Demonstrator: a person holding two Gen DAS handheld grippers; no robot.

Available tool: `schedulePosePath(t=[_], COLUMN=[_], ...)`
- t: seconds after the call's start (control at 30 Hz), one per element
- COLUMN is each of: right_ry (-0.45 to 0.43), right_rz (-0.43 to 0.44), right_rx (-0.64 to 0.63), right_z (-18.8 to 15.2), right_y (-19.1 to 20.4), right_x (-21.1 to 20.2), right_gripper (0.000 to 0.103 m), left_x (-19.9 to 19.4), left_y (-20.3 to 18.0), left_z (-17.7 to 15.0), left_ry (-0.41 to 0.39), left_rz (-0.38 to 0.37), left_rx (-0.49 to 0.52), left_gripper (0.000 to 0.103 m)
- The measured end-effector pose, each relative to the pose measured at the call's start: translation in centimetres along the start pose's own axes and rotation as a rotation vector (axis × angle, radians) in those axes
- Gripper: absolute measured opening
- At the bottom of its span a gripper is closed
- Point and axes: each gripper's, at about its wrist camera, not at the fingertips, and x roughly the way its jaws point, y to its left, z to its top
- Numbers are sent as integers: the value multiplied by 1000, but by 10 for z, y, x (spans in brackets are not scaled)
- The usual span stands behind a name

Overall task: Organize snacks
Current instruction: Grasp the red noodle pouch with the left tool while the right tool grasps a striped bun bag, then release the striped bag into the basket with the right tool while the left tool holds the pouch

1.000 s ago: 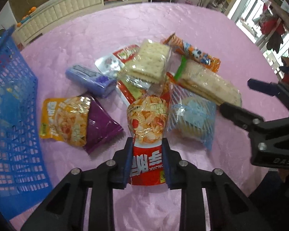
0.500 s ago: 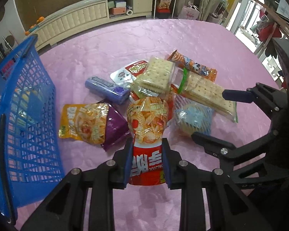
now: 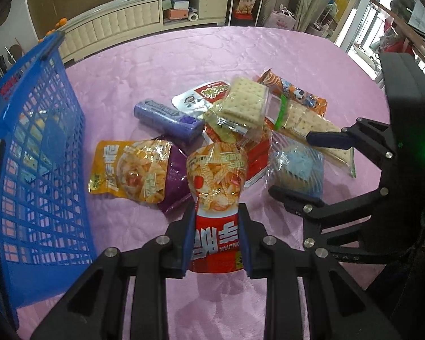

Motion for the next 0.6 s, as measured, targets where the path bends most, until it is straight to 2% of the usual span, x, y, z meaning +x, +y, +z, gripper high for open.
schedulePosePath(t=[0.07, 0.1, 0.17, 0.33, 0.47, 0.6], right_ry=[20, 12, 5, -22, -64, -84], right_rz=[6, 12, 39, 51, 12, 19], right_rx=[-22, -14, 9, 25, 18, 68], right_z=[-3, -3, -5, -8, -9, -10], right_y=[4, 3, 0, -1, 11, 18], right_x=[5, 3, 0, -13, -31, -53], right_gripper=[74, 65, 59, 59, 58, 58], left_x=[0, -1, -5, -25, -45, -78], left_y=[1, 1, 2, -1, 0, 4], left_z=[-2, -2, -2, -4, -10, -15], left_ry=[2, 4, 4, -30, -60, -106], left_rz=[-2, -4, -15, -11, -10, 0], left_rx=[-6, -11, -20, -13, -22, -15], left_gripper=[26, 26, 26, 26, 26, 26])
